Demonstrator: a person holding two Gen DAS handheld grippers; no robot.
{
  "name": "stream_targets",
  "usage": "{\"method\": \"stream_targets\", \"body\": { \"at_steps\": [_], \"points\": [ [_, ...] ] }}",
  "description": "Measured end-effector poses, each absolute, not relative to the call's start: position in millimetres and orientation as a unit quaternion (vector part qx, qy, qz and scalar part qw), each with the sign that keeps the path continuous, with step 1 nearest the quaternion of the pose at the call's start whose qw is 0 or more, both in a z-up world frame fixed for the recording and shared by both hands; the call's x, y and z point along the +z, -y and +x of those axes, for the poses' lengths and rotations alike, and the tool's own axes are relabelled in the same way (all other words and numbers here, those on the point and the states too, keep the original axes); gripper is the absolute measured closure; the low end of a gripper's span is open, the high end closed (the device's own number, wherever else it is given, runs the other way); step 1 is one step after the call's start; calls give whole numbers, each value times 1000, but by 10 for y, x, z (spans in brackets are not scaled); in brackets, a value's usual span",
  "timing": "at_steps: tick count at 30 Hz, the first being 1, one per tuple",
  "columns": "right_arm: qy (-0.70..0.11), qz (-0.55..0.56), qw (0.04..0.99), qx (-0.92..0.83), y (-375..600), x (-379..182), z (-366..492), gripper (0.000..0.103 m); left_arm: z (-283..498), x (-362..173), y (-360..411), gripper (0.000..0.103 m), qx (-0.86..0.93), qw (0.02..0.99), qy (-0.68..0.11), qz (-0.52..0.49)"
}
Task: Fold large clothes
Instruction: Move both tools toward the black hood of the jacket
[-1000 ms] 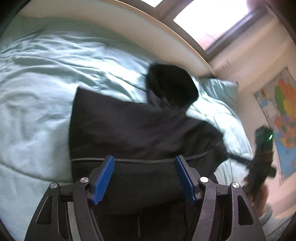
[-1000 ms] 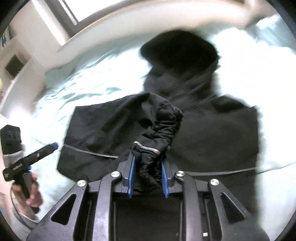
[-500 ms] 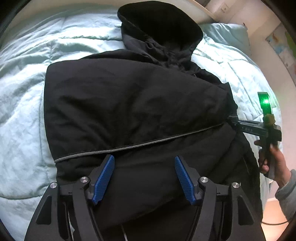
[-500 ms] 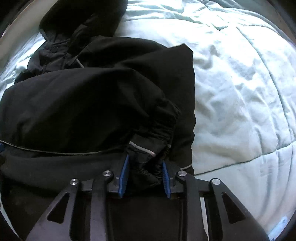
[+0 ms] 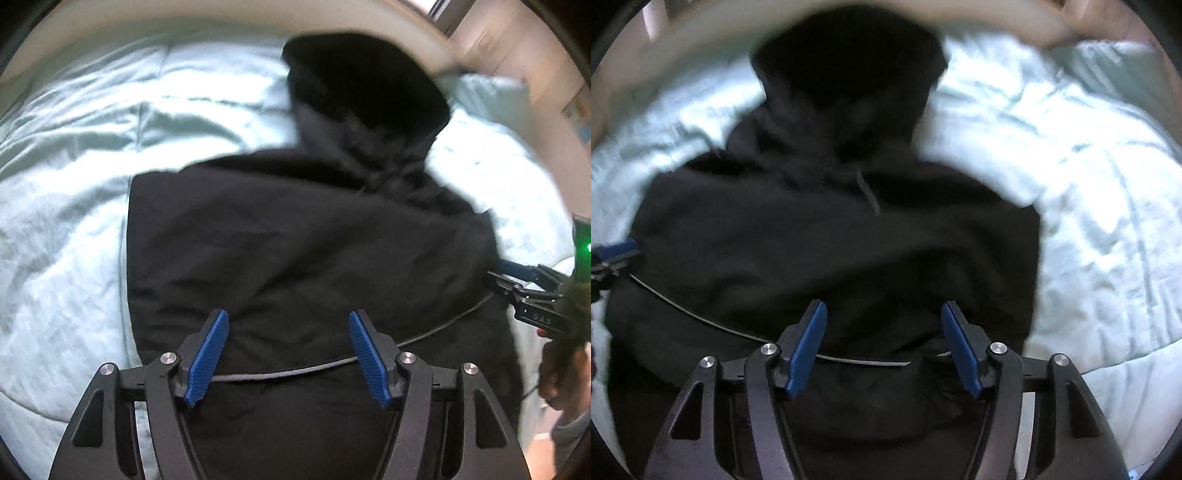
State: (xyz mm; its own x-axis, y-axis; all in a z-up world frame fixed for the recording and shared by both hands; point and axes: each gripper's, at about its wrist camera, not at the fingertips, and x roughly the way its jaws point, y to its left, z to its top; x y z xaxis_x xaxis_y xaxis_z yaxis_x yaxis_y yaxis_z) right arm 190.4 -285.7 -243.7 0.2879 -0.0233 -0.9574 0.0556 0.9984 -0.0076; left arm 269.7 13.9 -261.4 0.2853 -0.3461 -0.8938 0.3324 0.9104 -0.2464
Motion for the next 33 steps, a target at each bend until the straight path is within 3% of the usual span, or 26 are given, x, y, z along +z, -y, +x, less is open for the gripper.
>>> {"method": "stream_targets", "body": {
  "at_steps": [2,6,10,16,22,26,33],
  "points": [
    [-625,52,778,-22,3003,-2739,1884,39,2708,-2733,-101,34,-197,800,-567,16],
    [-621,91,778,-19,3130,-2703,1890,41,2704,-2665,-44,34,-187,802,-567,32],
    [-599,119,792,2,3232,-2249,1783,42,2597,-2314,-127,34,-208,807,-553,-6],
    [-544,130,828,32,3259,-1336,1721,41,2469,-1574,-165,34,-194,839,-508,18],
    [-506,133,851,41,3468,-855,2211,40,2944,-986,100,34,-220,865,-452,-2],
    [-495,127,859,45,3581,-911,2708,39,3553,-1147,399,34,-195,870,-453,4],
    [-506,160,848,5,3800,-1610,3586,39,4641,-1881,864,34,-165,868,-467,23]
  ]
}}
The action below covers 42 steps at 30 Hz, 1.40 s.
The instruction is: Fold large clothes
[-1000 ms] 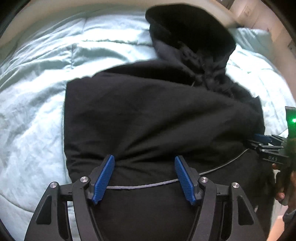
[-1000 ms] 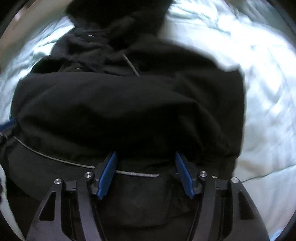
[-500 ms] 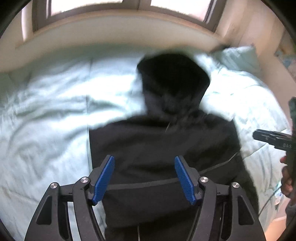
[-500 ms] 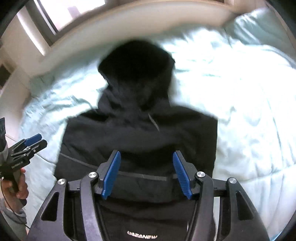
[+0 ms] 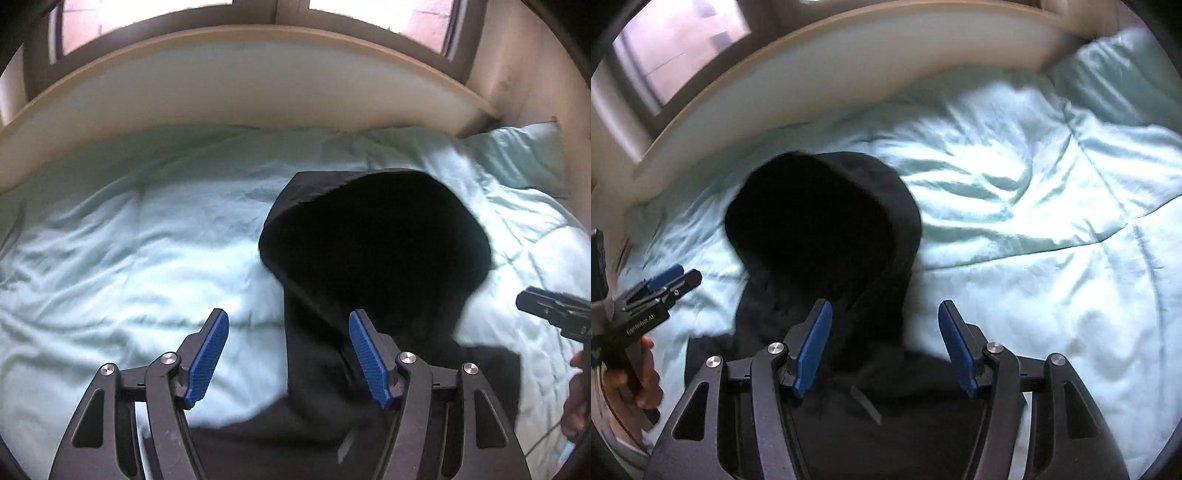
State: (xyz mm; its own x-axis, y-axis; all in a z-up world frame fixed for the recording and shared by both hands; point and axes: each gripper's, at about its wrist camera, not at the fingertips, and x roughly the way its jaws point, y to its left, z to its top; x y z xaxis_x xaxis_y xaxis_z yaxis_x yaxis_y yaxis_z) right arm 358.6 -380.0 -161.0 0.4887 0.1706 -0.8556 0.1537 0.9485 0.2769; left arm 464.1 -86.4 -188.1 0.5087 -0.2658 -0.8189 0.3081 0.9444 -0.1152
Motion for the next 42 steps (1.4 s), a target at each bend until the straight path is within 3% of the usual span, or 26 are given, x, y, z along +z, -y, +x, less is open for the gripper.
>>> {"method": "stream_targets", "body": {
  "at_steps": [4,5,6,7,9,11,13,17,19,22,23,25,26,27,33,35,39,42],
  "points": [
    [-507,159,847,-15,3866,-1925,4004,39,5079,-2183,925,34,-138,871,-471,5],
    [-512,151,845,-18,3849,-2010,4113,48,5179,-2249,936,34,-133,871,-472,3],
    [-517,142,844,-19,3836,-2080,4187,83,5285,-2324,933,40,-120,873,-473,5],
    [-529,134,838,-14,3825,-2172,4271,95,5355,-2376,900,67,-105,871,-479,4],
    [-515,135,847,-3,3873,-2130,4205,95,5426,-2437,689,90,-123,849,-510,-61],
    [-485,118,866,15,3911,-1993,4002,95,5288,-2366,309,87,-139,844,-501,-130],
    [-489,108,864,45,3871,-2080,3852,94,5187,-2486,43,75,-157,820,-518,-184],
    [-567,66,820,46,3609,-2877,4033,94,5239,-3107,60,71,-138,796,-569,-155],
    [-571,67,816,48,3584,-3006,4086,94,5215,-3094,102,69,-147,812,-547,-143],
    [-560,77,823,61,3664,-2774,4008,88,5059,-2851,120,68,-162,828,-526,-110],
    [-553,72,828,66,3699,-2665,3931,84,4957,-2732,105,67,-168,836,-513,-93],
    [-541,74,833,85,3778,-2478,3782,61,4767,-2518,72,66,-169,850,-494,-66],
    [-525,86,840,105,3827,-2317,3666,43,4661,-2372,52,65,-173,859,-478,-58],
    [-510,91,847,119,3844,-2198,3593,37,4576,-2219,48,63,-182,866,-462,-56],
    [-441,111,880,137,3627,-1722,3840,37,4599,-1639,724,45,-238,886,-397,-15],
    [-456,90,877,124,3479,-1879,4089,37,4865,-1838,1044,45,-255,867,-427,-22],
    [-541,102,826,124,3365,-2611,4327,38,5098,-2785,1201,45,-218,812,-541,-19],
    [-557,48,820,122,3218,-2906,4266,39,4996,-2996,1157,45,-218,824,-522,-40]
  ]
}}
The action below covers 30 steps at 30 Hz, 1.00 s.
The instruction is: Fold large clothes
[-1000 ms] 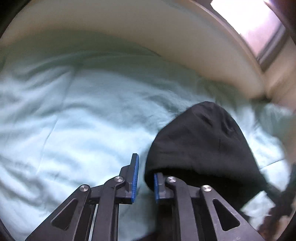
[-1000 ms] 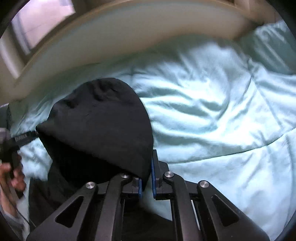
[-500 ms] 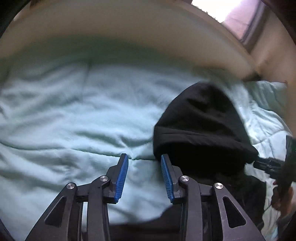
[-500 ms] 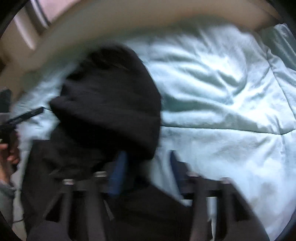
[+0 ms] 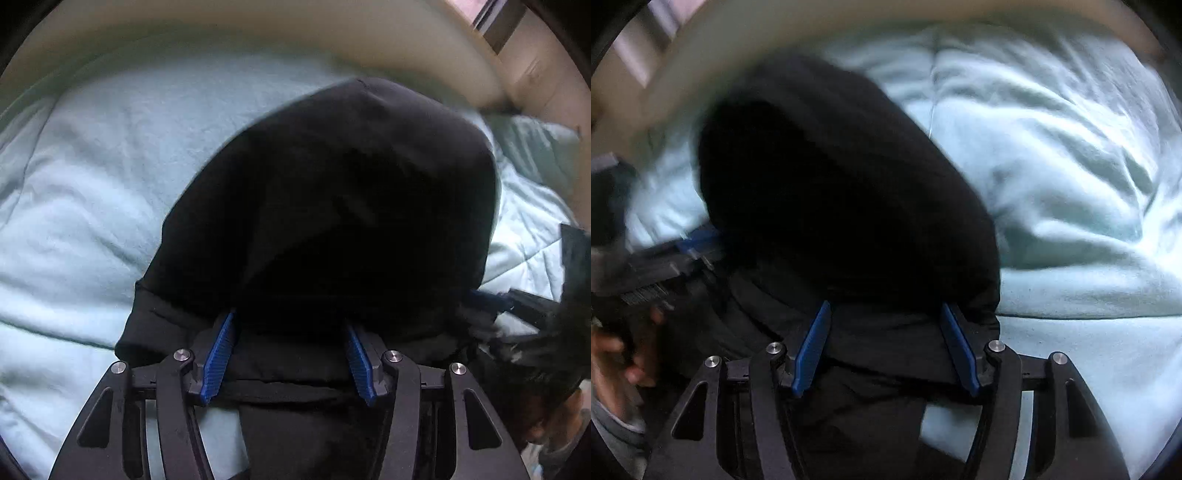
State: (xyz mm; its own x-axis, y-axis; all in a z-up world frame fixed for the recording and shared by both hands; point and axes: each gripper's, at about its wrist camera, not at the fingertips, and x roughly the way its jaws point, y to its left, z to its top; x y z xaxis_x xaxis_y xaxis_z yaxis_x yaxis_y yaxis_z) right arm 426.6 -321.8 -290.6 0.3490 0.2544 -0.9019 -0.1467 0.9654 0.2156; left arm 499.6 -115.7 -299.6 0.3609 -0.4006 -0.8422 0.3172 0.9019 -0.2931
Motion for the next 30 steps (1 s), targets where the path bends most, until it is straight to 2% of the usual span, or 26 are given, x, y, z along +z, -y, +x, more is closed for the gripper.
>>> {"method": "stream_targets", "body": {
  "at_steps": [2,4,8,10,11,16,21,25,28,30],
  "points": [
    [-538,27,833,126,3161,-2693,4212,40,4942,-2933,1162,45,-224,834,-502,-35],
    [-488,65,854,165,3184,-2330,4180,40,4963,-2930,1123,45,-228,834,-499,-50],
    [-424,60,886,175,3016,-1842,4494,40,4924,-2907,1105,45,-231,839,-491,-45],
    [-428,44,888,159,2849,-1923,4763,43,4863,-2901,1080,45,-230,842,-487,-33],
    [-442,39,884,147,2779,-2057,4906,48,4840,-2899,1113,45,-231,843,-485,-31],
    [-537,42,835,113,2757,-2933,5226,49,4756,-2913,1092,45,-240,843,-480,-40],
    [-512,83,842,148,3067,-2546,4944,50,4705,-2740,987,45,-245,842,-477,-55],
    [-492,33,858,148,3324,-2238,4337,50,4605,-2428,782,45,-270,845,-456,-78],
    [-537,23,830,152,3450,-2468,4016,50,4664,-2434,640,45,-256,834,-479,-96],
    [-574,12,805,150,3494,-2790,3945,52,4811,-2700,588,45,-235,815,-520,-104]
  ]
}}
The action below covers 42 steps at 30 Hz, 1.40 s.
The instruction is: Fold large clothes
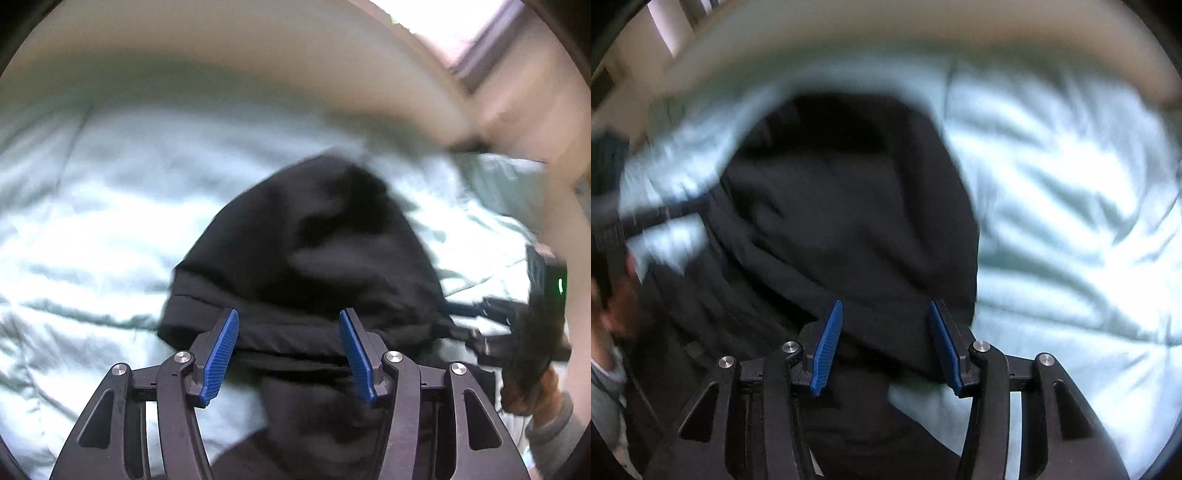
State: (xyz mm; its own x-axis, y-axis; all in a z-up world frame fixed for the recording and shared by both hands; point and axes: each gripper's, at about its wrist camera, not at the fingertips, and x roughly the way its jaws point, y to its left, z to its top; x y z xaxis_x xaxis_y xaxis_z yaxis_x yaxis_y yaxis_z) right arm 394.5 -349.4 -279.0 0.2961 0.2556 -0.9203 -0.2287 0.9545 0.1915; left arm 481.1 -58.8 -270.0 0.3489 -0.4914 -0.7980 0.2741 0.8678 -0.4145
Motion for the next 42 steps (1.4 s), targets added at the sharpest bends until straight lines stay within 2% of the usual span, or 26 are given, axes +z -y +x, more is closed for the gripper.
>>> {"method": "stream_targets", "body": {
  "at_steps": [3,7,8,9,10,12,18,22,23,24,26,27,28,31,36,42],
  "points": [
    [-585,63,793,160,3553,-2910,3996,51,4885,-2903,629,45,-240,798,-545,-94],
    [-546,64,812,197,3757,-2561,3977,51,4731,-2415,458,45,-293,816,-493,-76],
    [-532,64,818,209,3848,-2436,3965,45,4711,-2268,384,45,-301,823,-477,-66],
    [-525,65,820,217,3920,-2379,3958,41,4723,-2174,322,41,-303,827,-469,-56],
    [-519,67,823,220,3993,-2336,3952,41,4781,-2108,260,31,-305,829,-466,-47],
    [-520,82,820,227,4180,-2372,4117,41,4983,-2077,149,26,-311,824,-471,-43],
    [-548,150,782,256,4165,-2696,4666,41,5669,-2535,120,26,-357,745,-550,-126],
    [-563,162,761,277,4030,-2840,4949,39,5774,-2847,323,26,-398,702,-574,-141],
    [-565,157,762,274,4061,-2845,4963,44,5762,-2895,391,26,-407,693,-579,-138],
    [-565,150,762,279,4048,-2863,4970,65,5747,-2927,449,26,-409,693,-580,-130],
    [-561,121,767,287,3997,-2785,4940,74,5664,-2910,549,40,-407,707,-569,-102],
    [-556,103,772,290,3954,-2714,4910,82,5614,-2880,583,54,-409,711,-565,-88],
    [-549,88,778,292,3904,-2641,4862,83,5534,-2813,564,62,-411,718,-556,-72],
    [-518,55,799,301,3831,-2266,4575,85,5257,-2507,498,74,-417,741,-525,-44],
    [-464,-17,830,310,3624,-1550,3822,86,4484,-1803,362,76,-435,771,-465,2],
    [-420,-74,855,294,3363,-945,2854,86,3504,-1337,208,76,-441,779,-445,31]
  ]
}}
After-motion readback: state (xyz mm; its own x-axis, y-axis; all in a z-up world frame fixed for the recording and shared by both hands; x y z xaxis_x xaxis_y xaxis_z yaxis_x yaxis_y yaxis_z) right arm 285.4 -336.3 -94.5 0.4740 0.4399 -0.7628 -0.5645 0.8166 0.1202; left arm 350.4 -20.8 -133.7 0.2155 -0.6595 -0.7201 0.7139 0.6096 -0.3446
